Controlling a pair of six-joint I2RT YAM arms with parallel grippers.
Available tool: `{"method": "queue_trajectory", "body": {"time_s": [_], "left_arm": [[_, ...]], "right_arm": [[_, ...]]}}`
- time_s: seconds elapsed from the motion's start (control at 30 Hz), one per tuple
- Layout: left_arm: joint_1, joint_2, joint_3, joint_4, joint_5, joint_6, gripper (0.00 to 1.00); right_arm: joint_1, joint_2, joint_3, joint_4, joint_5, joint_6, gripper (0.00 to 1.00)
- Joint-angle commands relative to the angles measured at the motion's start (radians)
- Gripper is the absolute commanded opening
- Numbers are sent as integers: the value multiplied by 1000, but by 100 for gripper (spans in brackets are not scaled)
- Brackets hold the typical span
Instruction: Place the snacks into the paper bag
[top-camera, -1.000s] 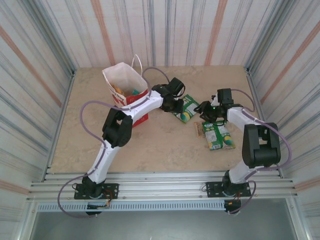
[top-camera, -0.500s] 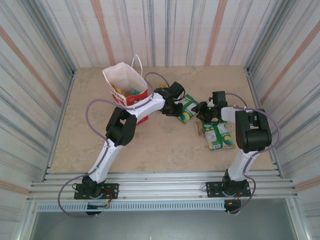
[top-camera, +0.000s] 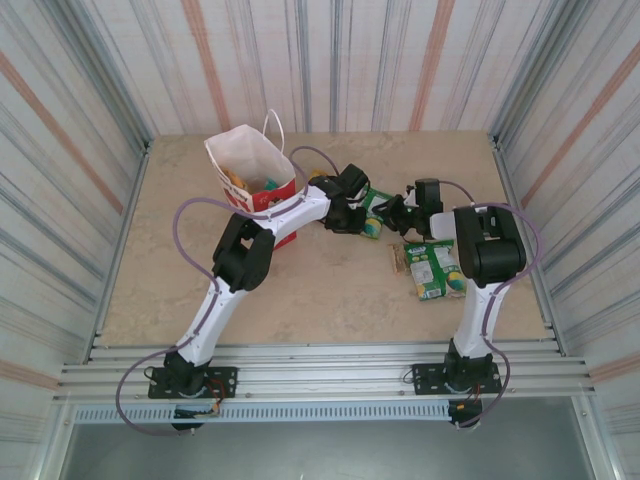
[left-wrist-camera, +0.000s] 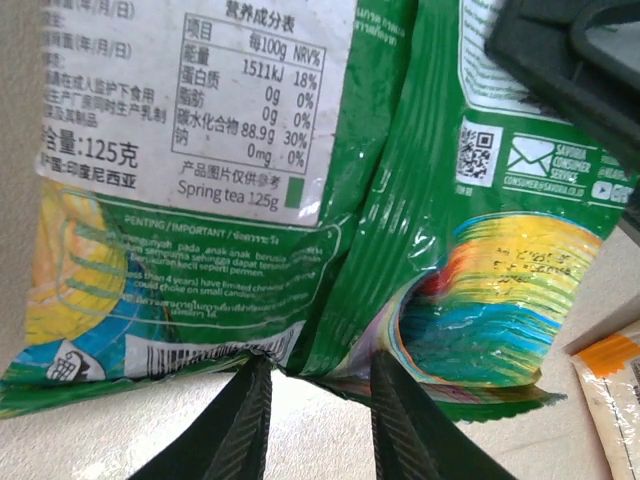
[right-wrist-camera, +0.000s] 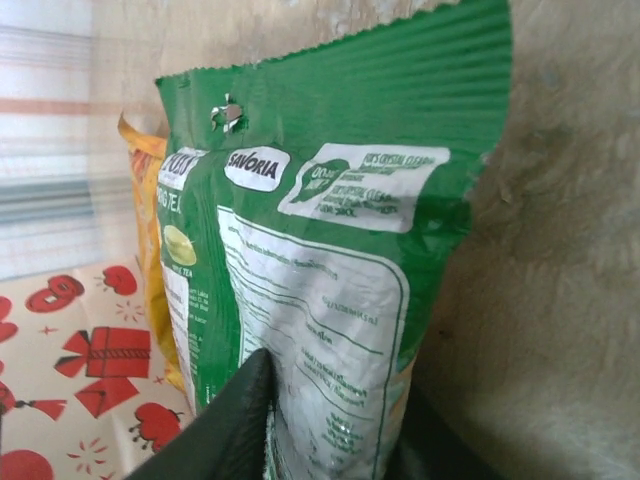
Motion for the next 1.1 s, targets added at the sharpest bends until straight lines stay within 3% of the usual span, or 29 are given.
{"method": "queue_trajectory", "body": {"time_s": [0.0, 0.23, 0.5, 1.07], "left_arm": [[3, 2, 19, -10, -2, -15, 32], [-4, -71, 26, -32, -27, 1, 35], [-25, -199, 13, -61, -55, 27, 42], [-78, -419, 139, -269, -148, 119, 42]], "right_arm": [[10, -21, -14, -8, 19, -16, 20], [5, -176, -57, -99, 82, -103, 8], [5, -397, -74, -260, 154, -206, 4], [42, -752, 49, -574, 251, -326, 0]]}}
